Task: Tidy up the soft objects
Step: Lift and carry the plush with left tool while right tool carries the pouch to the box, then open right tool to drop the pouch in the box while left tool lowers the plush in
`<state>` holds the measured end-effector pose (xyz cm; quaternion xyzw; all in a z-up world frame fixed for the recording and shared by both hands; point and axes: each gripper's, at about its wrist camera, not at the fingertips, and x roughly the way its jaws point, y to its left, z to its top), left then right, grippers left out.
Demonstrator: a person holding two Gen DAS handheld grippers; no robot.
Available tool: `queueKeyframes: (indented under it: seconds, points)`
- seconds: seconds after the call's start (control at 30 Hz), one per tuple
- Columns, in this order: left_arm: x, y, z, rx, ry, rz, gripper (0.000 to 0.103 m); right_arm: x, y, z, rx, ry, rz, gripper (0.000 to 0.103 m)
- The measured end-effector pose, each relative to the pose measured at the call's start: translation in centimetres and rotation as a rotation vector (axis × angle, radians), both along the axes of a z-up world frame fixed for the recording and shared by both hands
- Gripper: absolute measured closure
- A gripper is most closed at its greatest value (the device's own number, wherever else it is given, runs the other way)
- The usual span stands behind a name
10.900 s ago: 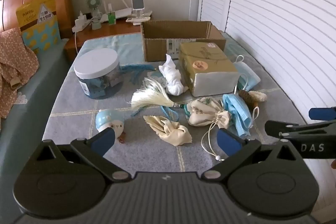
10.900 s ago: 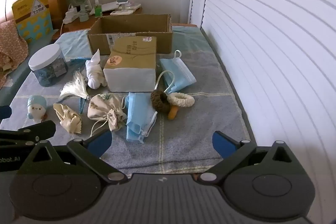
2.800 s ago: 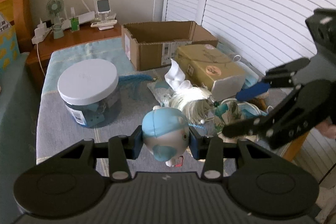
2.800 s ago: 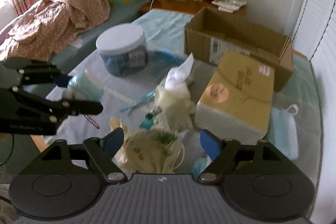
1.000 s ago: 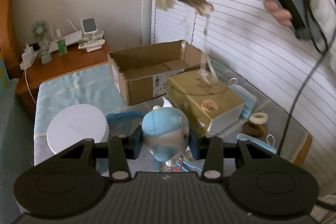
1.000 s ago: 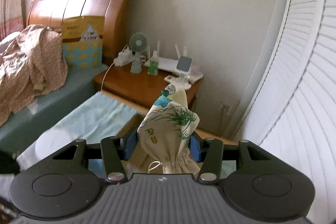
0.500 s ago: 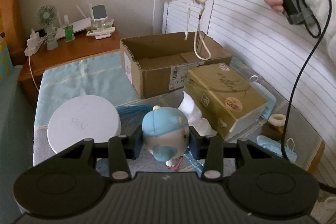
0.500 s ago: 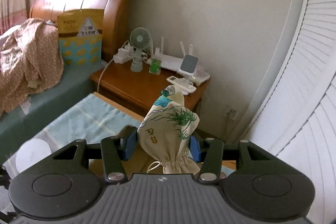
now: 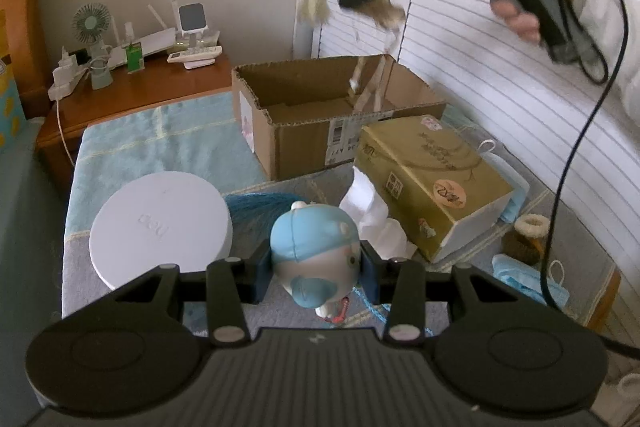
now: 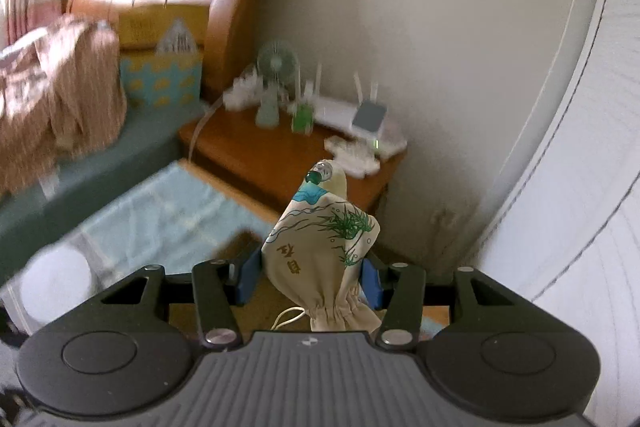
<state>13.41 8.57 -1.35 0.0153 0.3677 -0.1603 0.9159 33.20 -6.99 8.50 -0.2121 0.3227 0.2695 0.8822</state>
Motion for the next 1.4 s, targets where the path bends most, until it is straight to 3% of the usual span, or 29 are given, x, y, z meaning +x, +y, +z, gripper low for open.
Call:
queueKeyframes:
  seconds: [0.07, 0.2, 0.27, 0.33, 0.37, 0.73, 1.0, 1.17, 1.23, 1.27, 1.3, 1.37, 1.4]
  points:
    - [-0.1, 0.0, 0.0, 0.001, 0.000, -0.001, 0.060, 0.1, -0.4, -1.6, -0.061, 0.022, -0.024, 0.046]
    - [-0.3, 0.0, 0.1, 0.008, -0.001, -0.004, 0.060, 0.4, -2.2, -4.2, -0.084, 0.110, -0.098, 0.039]
    - [-0.3, 0.0, 0.1, 0.012, -0.003, -0.003, 0.060, -0.4, -2.9, -4.7, -0.071, 0.108, -0.134, 0.018]
    - [-0.3, -0.2, 0.3, 0.019, -0.003, -0.005, 0.060, -1.1, -3.3, -4.7, -0.063, 0.084, -0.166, 0.003]
    - [-0.3, -0.3, 0.5, 0.023, -0.005, -0.011, 0.060, -1.7, -3.5, -4.5, -0.039, 0.081, -0.176, 0.001]
    - [2.6, -2.1, 4.0, 0.075, -0.049, -0.035, 0.060, -10.8, -5.2, -4.3, 0.084, 0.052, -0.304, 0.000]
    - [10.1, -4.7, 6.0, 0.093, -0.065, -0.012, 0.060, -16.3, -6.4, -5.4, 0.134, 0.060, -0.354, 0.000]
    - [15.1, -6.0, 5.6, 0.083, -0.044, 0.029, 0.060, -18.6, -6.3, -5.5, 0.095, 0.017, -0.336, 0.000]
    - [16.6, -6.4, 5.3, 0.098, -0.051, 0.059, 0.057, -19.2, -6.2, -5.1, 0.097, -0.005, -0.323, 0.000]
    - [17.1, -6.4, 5.2, 0.105, -0.058, 0.080, 0.047, -19.4, -6.2, -4.9, 0.106, -0.007, -0.312, 0.000]
    - [17.4, -6.5, 5.2, 0.107, -0.061, 0.097, 0.027, -19.4, -6.2, -4.7, 0.117, -0.009, -0.306, 0.000]
    - [17.8, -6.5, 5.2, 0.106, -0.080, 0.127, 0.015, -19.5, -6.3, -4.4, 0.139, -0.010, -0.292, 0.000]
    - [17.9, -6.4, 5.3, 0.107, -0.088, 0.135, 0.015, -19.6, -6.3, -4.3, 0.147, -0.010, -0.286, 0.000]
